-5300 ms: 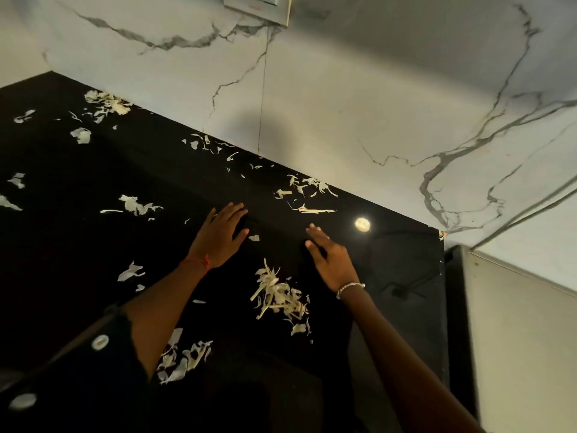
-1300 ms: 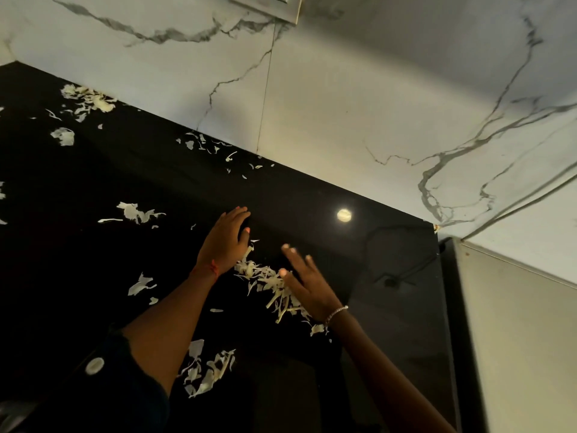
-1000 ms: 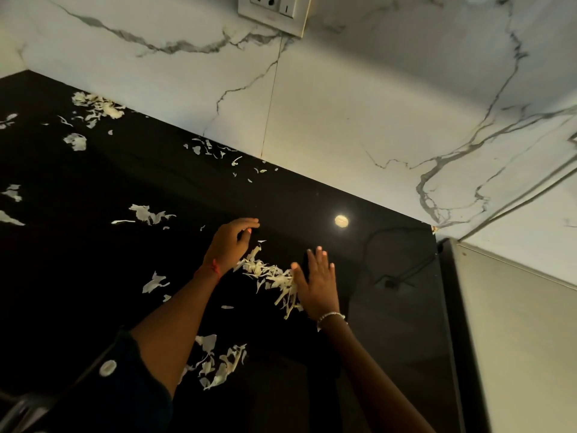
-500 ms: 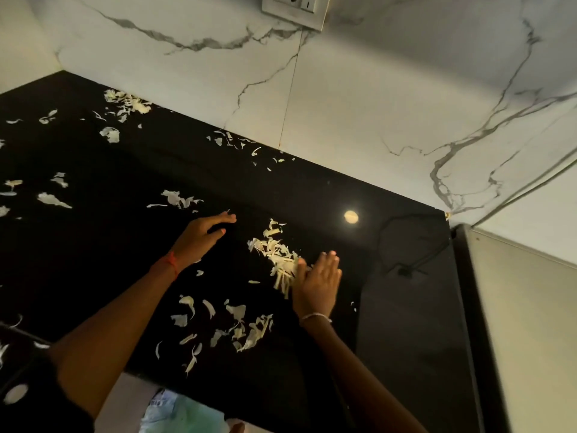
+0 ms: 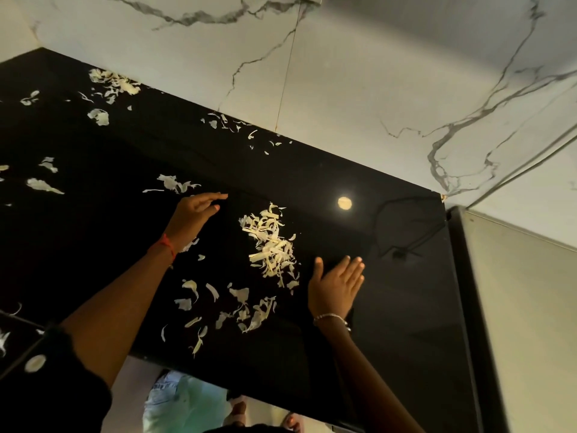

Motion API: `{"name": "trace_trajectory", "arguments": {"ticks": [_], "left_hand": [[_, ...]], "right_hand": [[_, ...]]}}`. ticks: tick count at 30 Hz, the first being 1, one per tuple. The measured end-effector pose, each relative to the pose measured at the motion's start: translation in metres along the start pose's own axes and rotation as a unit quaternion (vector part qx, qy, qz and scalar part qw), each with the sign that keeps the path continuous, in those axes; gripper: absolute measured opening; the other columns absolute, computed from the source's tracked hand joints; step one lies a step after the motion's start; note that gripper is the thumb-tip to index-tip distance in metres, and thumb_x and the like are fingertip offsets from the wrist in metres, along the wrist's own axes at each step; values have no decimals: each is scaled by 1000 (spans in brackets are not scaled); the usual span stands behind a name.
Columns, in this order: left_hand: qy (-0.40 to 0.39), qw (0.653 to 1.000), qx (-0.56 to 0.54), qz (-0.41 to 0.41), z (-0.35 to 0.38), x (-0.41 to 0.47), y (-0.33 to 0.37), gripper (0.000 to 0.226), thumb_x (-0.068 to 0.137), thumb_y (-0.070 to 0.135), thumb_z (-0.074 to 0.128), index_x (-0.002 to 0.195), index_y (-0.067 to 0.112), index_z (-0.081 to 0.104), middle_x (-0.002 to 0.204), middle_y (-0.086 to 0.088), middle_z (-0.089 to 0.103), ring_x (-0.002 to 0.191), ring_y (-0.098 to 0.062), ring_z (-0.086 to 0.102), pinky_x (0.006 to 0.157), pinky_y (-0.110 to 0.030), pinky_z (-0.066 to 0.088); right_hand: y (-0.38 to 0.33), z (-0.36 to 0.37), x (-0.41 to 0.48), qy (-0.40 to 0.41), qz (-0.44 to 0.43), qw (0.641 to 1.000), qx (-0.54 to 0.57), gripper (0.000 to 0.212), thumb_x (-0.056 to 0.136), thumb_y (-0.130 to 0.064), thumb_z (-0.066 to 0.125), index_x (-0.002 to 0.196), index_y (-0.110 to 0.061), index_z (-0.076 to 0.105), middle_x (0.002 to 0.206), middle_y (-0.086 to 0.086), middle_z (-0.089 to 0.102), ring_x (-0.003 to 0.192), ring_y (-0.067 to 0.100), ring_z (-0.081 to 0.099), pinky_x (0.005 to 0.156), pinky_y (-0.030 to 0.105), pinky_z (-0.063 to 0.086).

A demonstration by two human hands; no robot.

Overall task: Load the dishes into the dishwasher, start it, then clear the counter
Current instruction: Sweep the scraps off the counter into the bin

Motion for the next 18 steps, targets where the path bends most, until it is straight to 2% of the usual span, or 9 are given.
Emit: {"name": "trace_trajectory", "arguments": {"ticks": [3, 5, 7, 9, 11, 13, 16, 18], "left_hand": [[-9, 1000, -1, 0, 0, 0, 0, 32, 92, 3, 47, 120, 13, 59, 137, -5, 50, 131, -13, 40, 101, -19, 33], [-9, 1000, 5, -2, 0, 0, -1, 32, 92, 3, 47, 121, 12, 58, 137, -5, 49, 129, -11, 40, 101, -19, 33], [-5, 1000, 19, 0, 1, 0, 0, 33, 92, 3, 47, 122, 11, 58, 136, -4, 50, 126, -6, 40, 100, -17, 33], [-3, 1000, 24, 4, 2, 0, -1, 34, 92, 2, 47, 123, 10, 58, 136, -4, 50, 127, -7, 40, 100, -16, 33], [-1, 1000, 16, 5, 1, 1, -3, 33, 92, 1, 47, 122, 10, 58, 136, -4, 50, 129, -9, 40, 100, -17, 34], [0, 1000, 9, 6, 2, 2, -6, 32, 92, 1, 48, 120, 12, 58, 136, -4, 51, 130, -9, 40, 101, -17, 34], [7, 1000, 4, 3, 1, 4, -9, 31, 91, 1, 49, 117, 15, 60, 134, -3, 53, 127, -5, 42, 101, -17, 35], [13, 1000, 14, 7, 0, 4, -8, 31, 91, 2, 49, 117, 14, 60, 132, -1, 53, 123, -2, 43, 96, -12, 36]], "right_hand": [[-51, 26, -20, -51, -84, 995, 2, 70, 97, -49, 18, 145, -4, -3, 154, 14, -11, 142, 23, -14, 115, 35, -9], [-89, 37, -36, -105, -178, 975, 81, 66, 98, -46, 22, 146, -7, -1, 155, 11, -5, 143, 19, -9, 117, 34, -4], [-112, 31, -43, -140, -246, 939, 194, 63, 98, -40, 30, 147, -11, 3, 156, 5, 4, 140, 12, -4, 118, 35, 5], [-113, 20, -29, -105, -249, 938, 215, 61, 98, -37, 32, 147, -13, 5, 155, 3, 6, 136, 7, -5, 118, 35, 8], [-101, 18, -6, -63, -200, 964, 163, 62, 98, -39, 32, 147, -9, 6, 156, 9, 3, 141, 12, -6, 117, 33, 2], [-99, 27, 2, -77, -186, 975, 94, 66, 98, -42, 29, 146, -5, 5, 156, 12, -1, 143, 19, -7, 117, 32, -3], [-124, 41, -17, -154, -291, 939, 99, 66, 97, -43, 30, 147, -9, 4, 156, 8, 0, 142, 15, -6, 118, 34, 0], [-136, 38, -18, -185, -315, 918, 153, 62, 97, -40, 33, 147, -13, 7, 156, 4, 5, 141, 12, -3, 118, 37, 6]]}}
Point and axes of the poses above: each hand's wrist, its own x-axis towards the middle knuckle, its own z-axis out of the palm, y = z × x, the point moved 9 cm from there along x, towards the middle knuckle
